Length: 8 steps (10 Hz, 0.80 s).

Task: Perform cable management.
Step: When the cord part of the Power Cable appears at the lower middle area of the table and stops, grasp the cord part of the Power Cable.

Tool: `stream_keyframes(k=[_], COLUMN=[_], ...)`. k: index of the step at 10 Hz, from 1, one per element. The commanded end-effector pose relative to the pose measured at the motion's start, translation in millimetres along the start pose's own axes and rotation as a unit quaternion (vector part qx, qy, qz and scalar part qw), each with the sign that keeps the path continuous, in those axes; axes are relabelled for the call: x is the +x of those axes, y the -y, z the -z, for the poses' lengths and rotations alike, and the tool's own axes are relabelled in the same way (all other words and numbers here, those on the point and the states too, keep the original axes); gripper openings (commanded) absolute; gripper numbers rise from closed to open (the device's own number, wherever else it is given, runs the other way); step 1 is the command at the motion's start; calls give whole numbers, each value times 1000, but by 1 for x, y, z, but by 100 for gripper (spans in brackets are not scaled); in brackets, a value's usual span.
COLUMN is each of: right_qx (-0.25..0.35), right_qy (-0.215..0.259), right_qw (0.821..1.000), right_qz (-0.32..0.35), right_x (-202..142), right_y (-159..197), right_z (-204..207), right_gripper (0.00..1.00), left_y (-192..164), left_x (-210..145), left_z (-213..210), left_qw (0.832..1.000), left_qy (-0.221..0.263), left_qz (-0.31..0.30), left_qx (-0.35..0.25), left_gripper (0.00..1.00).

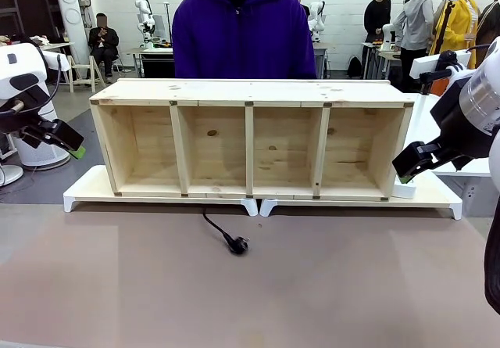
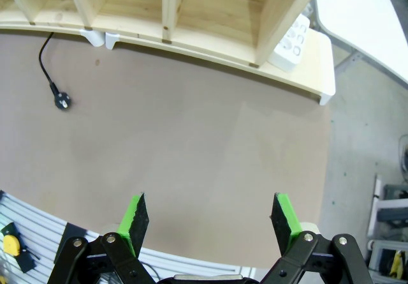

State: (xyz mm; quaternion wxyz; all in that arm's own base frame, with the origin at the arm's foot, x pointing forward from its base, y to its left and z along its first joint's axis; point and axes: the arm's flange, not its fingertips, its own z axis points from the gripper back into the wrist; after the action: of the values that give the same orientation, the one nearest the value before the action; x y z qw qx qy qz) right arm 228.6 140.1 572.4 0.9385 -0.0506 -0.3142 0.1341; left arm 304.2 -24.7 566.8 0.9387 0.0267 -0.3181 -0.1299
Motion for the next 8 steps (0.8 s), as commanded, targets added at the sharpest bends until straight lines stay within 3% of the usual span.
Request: stream_keyframes(k=[1, 8], right_qx=[-1, -1], right_qy=[2, 2], right_qw=[1000, 1000], right_qz=[0, 0], right_x=[0, 0], right_y=[0, 0], right_z=[0, 0], right_gripper=[100, 100], left_y=[0, 0], left_x=[0, 0], left_z=[1, 1], left_qw=[1000, 1000], left_qy=[-2, -2], left_qz=[-5, -5], left_qx=[2, 2], left_gripper=[100, 100])
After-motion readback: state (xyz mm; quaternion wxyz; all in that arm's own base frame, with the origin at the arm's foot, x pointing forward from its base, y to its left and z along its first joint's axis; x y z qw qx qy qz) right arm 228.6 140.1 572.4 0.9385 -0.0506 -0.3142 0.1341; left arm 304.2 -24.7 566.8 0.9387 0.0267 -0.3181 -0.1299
